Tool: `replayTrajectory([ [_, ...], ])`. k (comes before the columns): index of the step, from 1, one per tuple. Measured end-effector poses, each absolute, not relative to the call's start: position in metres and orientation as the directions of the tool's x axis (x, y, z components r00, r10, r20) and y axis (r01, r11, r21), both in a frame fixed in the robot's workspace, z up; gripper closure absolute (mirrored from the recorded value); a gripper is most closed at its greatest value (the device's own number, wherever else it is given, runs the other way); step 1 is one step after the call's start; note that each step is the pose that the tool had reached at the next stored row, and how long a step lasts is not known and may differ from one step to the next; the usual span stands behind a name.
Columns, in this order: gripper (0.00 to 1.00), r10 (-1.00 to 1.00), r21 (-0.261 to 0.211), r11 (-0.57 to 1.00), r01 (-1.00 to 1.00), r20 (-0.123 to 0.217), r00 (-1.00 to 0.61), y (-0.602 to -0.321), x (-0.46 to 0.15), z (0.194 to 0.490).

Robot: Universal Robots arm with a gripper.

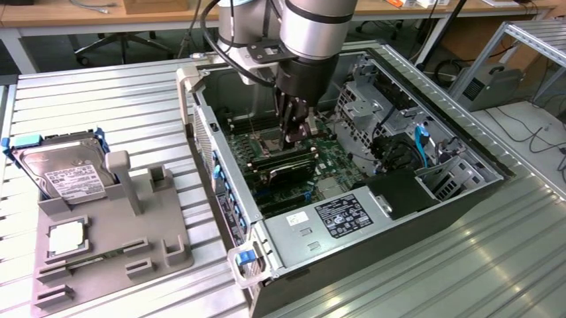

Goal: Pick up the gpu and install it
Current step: 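Press down on the gpu until it lock into place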

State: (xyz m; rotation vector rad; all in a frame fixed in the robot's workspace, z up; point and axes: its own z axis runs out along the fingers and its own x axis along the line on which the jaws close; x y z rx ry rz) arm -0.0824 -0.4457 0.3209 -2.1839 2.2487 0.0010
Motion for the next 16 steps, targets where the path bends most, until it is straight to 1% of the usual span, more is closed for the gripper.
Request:
replayTrajectory([
  [12,0.89,-1.000,-0.004,0.029,-1.000,-0.005,-0.029,-0.443,-0.082,0.340],
  [16,0.89,-1.000,-0.004,0.029,-1.000,-0.006,-0.029,-0.443,-0.082,0.341],
])
